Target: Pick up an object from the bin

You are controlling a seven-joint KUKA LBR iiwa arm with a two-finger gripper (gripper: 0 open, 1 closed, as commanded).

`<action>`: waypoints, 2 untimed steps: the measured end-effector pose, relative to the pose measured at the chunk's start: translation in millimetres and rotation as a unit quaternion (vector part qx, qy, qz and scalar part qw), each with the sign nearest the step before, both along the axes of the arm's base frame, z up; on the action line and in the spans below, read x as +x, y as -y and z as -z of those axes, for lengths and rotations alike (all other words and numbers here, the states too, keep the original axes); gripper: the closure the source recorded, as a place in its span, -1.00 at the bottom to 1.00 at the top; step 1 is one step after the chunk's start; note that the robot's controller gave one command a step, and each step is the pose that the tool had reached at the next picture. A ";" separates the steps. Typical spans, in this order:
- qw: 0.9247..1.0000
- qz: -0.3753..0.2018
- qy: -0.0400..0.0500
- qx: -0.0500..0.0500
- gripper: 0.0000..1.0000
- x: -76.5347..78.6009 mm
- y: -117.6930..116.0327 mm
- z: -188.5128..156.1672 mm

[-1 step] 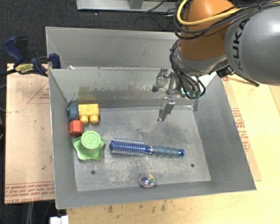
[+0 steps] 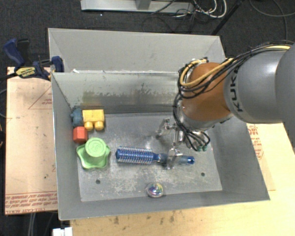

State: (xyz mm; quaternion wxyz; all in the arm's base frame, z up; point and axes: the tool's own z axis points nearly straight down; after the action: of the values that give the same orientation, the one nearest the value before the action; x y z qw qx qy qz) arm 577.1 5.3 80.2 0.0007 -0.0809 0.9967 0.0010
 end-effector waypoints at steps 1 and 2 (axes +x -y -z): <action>0.992 0.127 0.015 0.003 -1.00 -42.5 -1.7 2.1; 0.992 0.127 0.009 0.002 1.00 -44.9 -1.5 2.5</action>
Offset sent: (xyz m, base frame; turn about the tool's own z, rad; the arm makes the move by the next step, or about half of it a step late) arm -0.0518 0.0003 -0.0102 0.2551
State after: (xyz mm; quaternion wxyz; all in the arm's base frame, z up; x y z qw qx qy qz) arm 532.2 6.8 77.7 0.0099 0.0463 0.9989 0.0017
